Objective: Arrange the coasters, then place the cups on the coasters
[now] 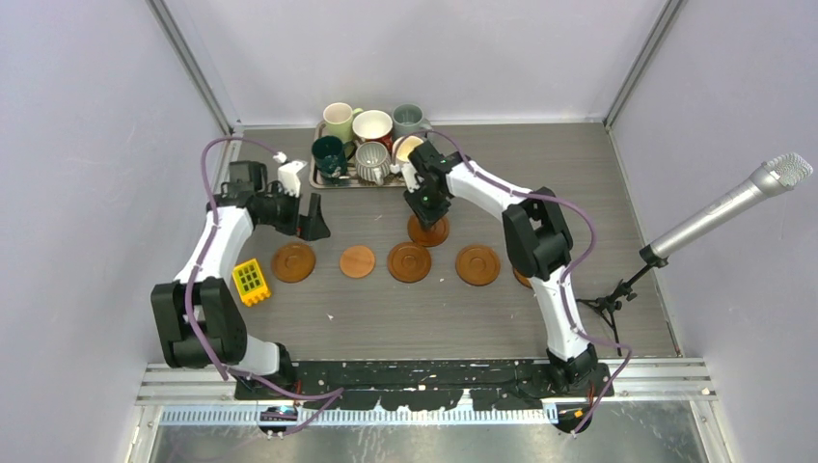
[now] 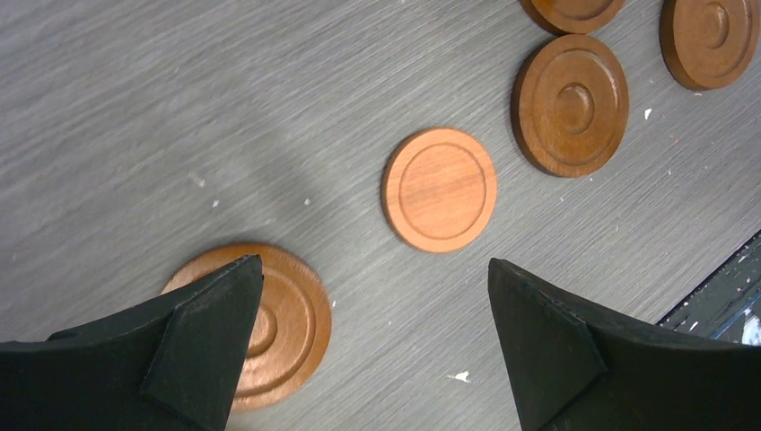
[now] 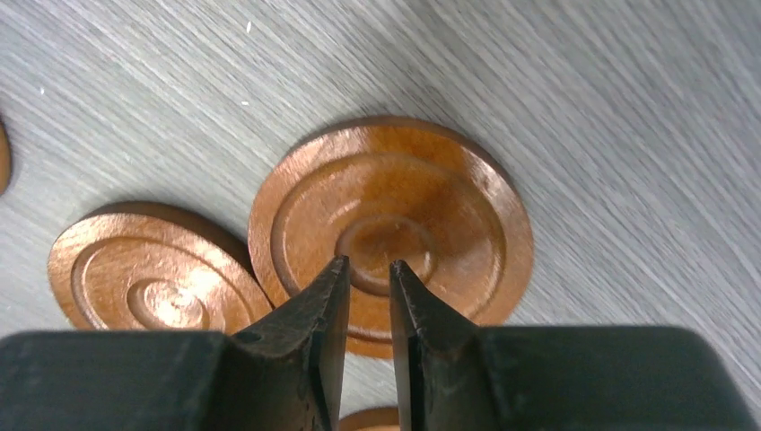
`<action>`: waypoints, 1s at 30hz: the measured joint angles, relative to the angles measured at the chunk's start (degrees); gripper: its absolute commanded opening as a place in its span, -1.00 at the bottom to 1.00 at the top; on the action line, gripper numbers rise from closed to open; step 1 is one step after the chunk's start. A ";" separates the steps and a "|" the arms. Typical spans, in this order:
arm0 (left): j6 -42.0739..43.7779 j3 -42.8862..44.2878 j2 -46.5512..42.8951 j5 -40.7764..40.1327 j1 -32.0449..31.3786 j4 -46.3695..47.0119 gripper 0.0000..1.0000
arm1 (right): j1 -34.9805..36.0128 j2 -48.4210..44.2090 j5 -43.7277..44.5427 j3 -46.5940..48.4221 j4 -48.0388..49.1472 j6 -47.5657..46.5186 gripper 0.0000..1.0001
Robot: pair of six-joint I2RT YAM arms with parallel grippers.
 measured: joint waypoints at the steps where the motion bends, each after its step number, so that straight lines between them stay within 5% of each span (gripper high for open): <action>1: -0.07 0.66 0.63 -0.33 -0.94 0.07 0.96 | -0.15 -0.52 -0.35 -0.31 0.11 0.26 -0.42; 15: -2.86 19.54 21.88 -17.22 -33.38 7.89 0.87 | -16.00 -29.83 -3.23 -12.22 2.51 4.46 -0.33; 30: -6.84 37.27 43.30 -27.87 -39.56 8.20 0.65 | -17.51 -32.72 -8.55 -25.83 -0.42 4.35 0.03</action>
